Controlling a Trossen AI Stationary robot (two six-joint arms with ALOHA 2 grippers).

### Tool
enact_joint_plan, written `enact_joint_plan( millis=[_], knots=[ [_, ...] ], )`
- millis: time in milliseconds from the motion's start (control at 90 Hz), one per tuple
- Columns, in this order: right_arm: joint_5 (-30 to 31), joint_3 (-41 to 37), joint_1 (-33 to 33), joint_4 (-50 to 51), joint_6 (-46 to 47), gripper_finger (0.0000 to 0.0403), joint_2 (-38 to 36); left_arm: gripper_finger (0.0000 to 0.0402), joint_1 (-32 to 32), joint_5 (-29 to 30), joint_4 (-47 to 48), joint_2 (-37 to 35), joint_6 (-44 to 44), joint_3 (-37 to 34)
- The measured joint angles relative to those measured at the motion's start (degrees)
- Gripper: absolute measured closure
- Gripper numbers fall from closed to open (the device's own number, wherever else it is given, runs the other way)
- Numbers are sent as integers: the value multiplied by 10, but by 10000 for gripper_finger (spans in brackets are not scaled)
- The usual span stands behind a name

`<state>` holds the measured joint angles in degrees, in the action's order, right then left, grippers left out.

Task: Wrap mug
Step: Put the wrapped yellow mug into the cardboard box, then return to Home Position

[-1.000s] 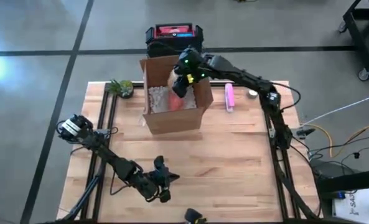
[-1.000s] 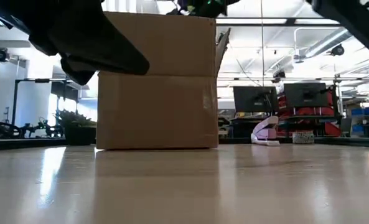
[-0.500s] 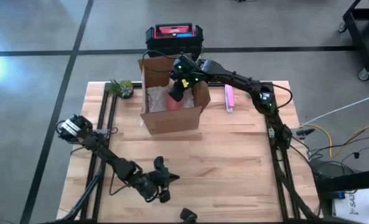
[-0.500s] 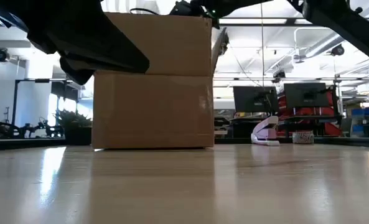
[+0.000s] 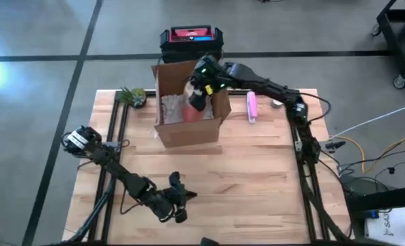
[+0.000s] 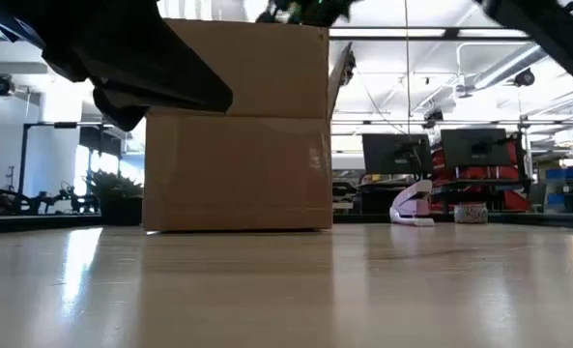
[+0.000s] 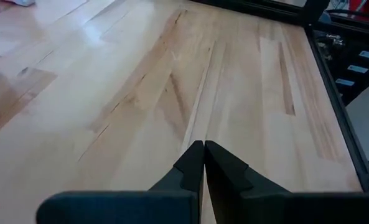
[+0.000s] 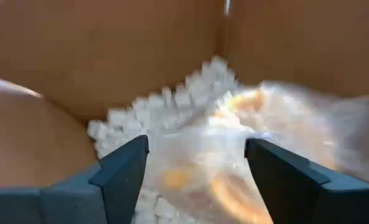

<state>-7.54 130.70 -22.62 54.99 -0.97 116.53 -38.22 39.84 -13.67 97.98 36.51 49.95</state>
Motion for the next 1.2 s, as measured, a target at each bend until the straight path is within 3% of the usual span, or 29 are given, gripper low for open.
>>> enact_joint_plan(
  millis=[322, 456, 678, 933, 1078, 1200],
  knots=[
    [-4, -12, 36, 150, -49, 147, -139, 402, 0, 0, -3, -9, -2, 0],
    [-3, -65, 60, 190, -47, 164, -196, 402, 0, -1, -3, -26, -5, 0],
    [15, -293, 114, 119, -13, 197, -342, 402, -1, -17, 30, -82, -62, 0],
    [58, -572, 182, -26, 98, 242, -516, 402, -5, -19, 188, -202, -71, -12],
    [66, -715, 217, -125, 142, 275, -596, 402, 3, -50, 196, -287, -76, -87],
    [67, -823, 235, -219, 168, 319, -664, 402, 27, -104, 101, -372, -75, -198]
  ],
)
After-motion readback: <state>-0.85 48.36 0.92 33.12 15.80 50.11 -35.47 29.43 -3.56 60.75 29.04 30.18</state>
